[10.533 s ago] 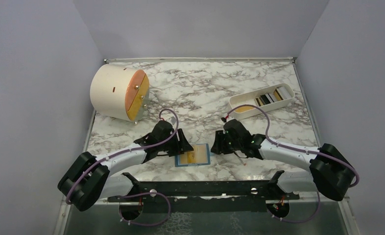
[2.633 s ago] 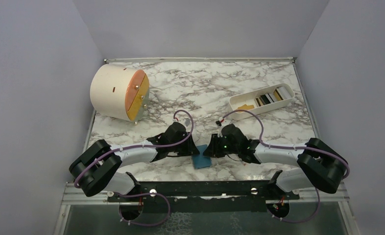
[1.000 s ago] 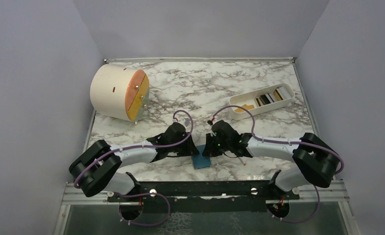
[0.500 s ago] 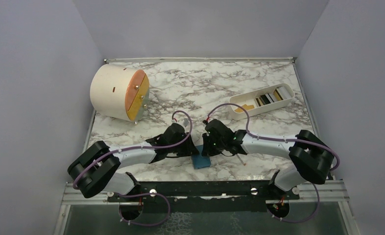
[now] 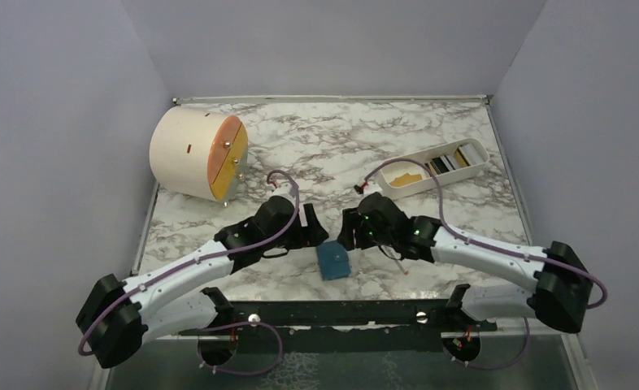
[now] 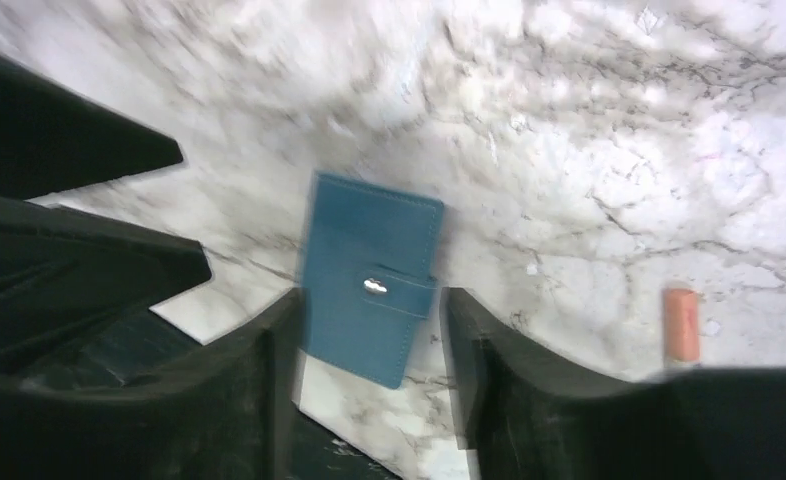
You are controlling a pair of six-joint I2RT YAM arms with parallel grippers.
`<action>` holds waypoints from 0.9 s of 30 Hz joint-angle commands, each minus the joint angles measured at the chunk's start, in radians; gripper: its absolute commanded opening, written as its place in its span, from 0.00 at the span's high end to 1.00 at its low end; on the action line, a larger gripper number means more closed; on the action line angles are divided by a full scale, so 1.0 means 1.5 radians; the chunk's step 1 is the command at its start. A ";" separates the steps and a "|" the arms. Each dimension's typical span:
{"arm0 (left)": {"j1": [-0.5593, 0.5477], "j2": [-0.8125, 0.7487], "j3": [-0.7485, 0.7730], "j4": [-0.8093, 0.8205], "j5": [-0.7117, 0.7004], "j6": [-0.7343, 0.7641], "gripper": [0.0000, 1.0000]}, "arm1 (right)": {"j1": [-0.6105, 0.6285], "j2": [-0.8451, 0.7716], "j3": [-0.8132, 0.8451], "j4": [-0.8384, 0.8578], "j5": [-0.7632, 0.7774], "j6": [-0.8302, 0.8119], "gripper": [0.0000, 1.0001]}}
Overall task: Put the credit cards into the card holder
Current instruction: Close the card holder at the center of the board, then reset both arms
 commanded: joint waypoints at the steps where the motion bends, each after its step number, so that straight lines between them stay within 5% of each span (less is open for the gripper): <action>1: -0.002 -0.090 0.089 -0.147 -0.097 0.051 0.05 | 0.002 -0.116 0.045 -0.024 0.103 -0.022 0.31; 3: -0.002 -0.121 0.128 -0.192 -0.115 0.069 0.01 | 0.002 -0.154 0.057 -0.028 0.109 -0.031 0.16; 6: -0.002 -0.163 0.180 -0.236 -0.139 0.092 0.01 | 0.002 -0.190 0.098 -0.061 0.122 -0.032 0.12; 15: -0.002 -0.234 0.285 -0.294 -0.166 0.146 0.01 | 0.002 -0.296 0.132 -0.109 0.156 0.001 0.05; 27: -0.002 -0.292 0.262 -0.290 -0.178 0.139 0.01 | 0.002 -0.337 0.116 -0.129 0.174 0.038 0.04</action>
